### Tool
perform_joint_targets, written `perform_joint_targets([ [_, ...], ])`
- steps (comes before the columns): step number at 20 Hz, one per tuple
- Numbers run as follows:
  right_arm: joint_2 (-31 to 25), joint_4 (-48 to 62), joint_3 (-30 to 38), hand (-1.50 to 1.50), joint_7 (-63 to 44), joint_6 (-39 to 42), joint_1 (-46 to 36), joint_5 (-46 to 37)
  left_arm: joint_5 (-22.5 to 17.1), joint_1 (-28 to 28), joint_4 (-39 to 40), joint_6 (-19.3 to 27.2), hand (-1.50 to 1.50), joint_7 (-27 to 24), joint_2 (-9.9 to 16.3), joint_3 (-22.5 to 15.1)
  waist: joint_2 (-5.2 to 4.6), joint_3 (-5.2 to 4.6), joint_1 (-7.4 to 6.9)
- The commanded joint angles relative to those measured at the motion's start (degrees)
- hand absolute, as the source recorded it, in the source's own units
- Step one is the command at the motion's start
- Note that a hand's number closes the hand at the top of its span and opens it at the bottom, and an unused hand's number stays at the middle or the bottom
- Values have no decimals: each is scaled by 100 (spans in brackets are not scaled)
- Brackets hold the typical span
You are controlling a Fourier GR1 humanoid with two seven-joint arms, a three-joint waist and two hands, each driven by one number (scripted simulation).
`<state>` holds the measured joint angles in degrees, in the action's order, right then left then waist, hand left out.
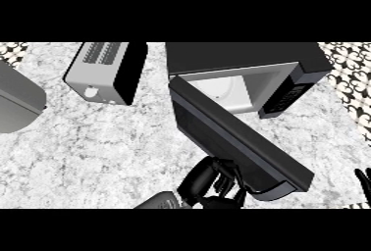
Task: Pick up the milk, place it into the microwave and close the microwave
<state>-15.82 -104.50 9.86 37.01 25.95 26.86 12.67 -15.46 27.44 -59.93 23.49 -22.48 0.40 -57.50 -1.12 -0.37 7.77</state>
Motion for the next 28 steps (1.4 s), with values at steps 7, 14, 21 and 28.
perform_joint_targets([
  [7,-569,-626,95,-150,-308,447,11,405,-1118,594,-120,1069,150,-418,-38,69,-53,-11,350],
  [14,-802,-849,358,-150,-576,356,-196,696,-1783,1111,60,1755,-150,-309,-40,269,-104,-1,518],
  [21,-1503,-1148,1372,150,-433,-119,-773,-20,-2267,1535,434,2165,-150,-84,-40,433,-122,-13,775],
  [28,-1722,-1158,1524,150,-471,-290,-1071,-267,-2885,1828,505,2460,-150,-373,-40,801,-274,-12,870],
])
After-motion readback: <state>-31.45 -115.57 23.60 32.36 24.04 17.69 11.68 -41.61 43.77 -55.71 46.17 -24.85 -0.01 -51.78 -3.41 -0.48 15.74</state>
